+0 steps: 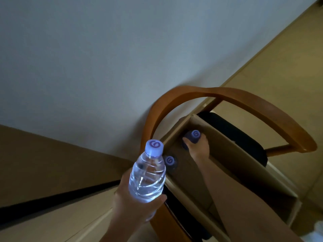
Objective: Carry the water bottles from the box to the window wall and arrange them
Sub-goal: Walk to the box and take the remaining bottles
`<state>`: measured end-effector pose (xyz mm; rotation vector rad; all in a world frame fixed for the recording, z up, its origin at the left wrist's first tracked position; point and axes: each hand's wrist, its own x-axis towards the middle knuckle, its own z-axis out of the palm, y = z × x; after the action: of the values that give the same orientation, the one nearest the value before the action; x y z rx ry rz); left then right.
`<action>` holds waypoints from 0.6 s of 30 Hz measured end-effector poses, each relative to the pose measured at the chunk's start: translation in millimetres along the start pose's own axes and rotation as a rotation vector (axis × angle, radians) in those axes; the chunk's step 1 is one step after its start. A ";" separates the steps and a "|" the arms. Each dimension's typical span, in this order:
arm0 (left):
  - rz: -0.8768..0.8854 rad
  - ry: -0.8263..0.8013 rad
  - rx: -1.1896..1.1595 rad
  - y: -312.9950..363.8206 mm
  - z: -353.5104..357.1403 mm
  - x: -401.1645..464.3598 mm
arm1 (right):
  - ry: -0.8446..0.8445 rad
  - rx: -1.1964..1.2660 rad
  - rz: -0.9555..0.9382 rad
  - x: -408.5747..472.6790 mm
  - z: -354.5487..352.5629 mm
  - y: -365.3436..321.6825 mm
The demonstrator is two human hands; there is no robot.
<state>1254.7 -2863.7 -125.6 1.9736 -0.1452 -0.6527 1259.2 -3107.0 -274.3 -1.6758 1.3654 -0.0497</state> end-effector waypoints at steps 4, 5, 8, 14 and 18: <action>-0.033 0.034 0.010 -2.3 2.8 8.5 | 0.096 0.001 0.056 9.8 19.7 7.1; -0.043 0.046 0.007 -3.3 3.4 11.0 | 0.111 0.028 0.064 9.2 23.2 7.5; -0.050 0.066 0.033 -4.3 4.1 14.2 | 0.132 0.144 0.068 9.0 28.4 9.4; 0.037 0.021 0.105 3.4 2.6 13.5 | 0.087 0.128 -0.019 -9.3 7.9 9.9; 0.050 0.039 0.016 14.5 3.8 1.6 | 0.148 0.144 -0.153 -52.3 -22.1 -3.9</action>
<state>1256.7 -2874.4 -115.1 1.9902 -0.1752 -0.5816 1230.2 -3080.1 -233.4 -1.6775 1.3064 -0.3581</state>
